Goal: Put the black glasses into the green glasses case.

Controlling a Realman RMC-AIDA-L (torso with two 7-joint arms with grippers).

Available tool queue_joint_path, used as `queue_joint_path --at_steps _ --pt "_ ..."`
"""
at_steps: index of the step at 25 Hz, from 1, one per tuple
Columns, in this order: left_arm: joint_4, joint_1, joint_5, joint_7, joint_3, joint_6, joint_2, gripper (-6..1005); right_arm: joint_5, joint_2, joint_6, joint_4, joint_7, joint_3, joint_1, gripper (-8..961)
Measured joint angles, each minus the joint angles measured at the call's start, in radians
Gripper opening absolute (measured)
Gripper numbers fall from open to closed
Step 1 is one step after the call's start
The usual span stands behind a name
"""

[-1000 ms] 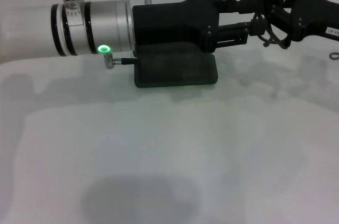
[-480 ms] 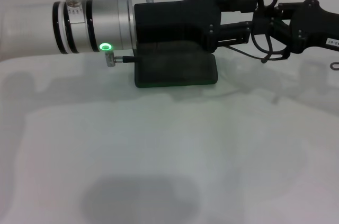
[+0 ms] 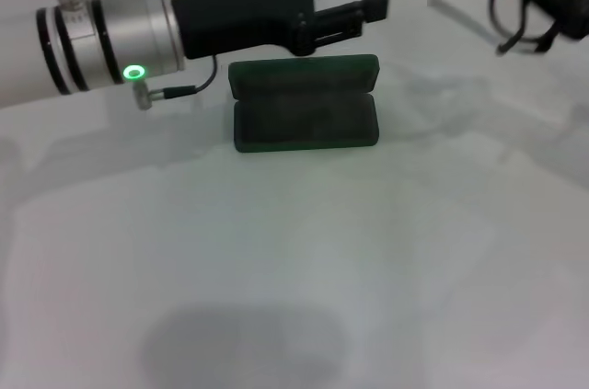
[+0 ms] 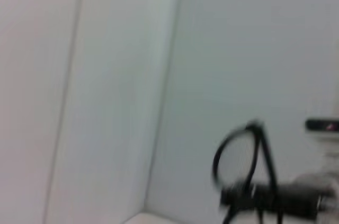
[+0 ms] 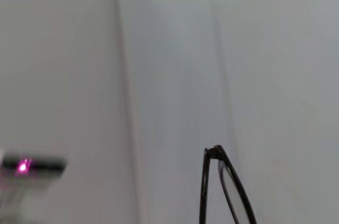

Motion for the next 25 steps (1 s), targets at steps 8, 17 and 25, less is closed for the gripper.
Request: queue_joint_path --at_steps 8,17,25 --pt "0.001 -0.045 0.172 0.005 0.086 0.045 -0.031 535 0.036 0.016 0.002 0.009 -0.006 0.032 0.014 113" --pt "0.05 -0.073 0.08 0.034 0.135 0.142 -0.024 535 0.037 0.02 0.091 0.085 -0.019 -0.111 0.066 112" --pt "0.066 -0.067 0.076 0.035 0.125 0.147 -0.019 535 0.036 0.021 0.087 0.104 -0.012 -0.149 0.069 113"
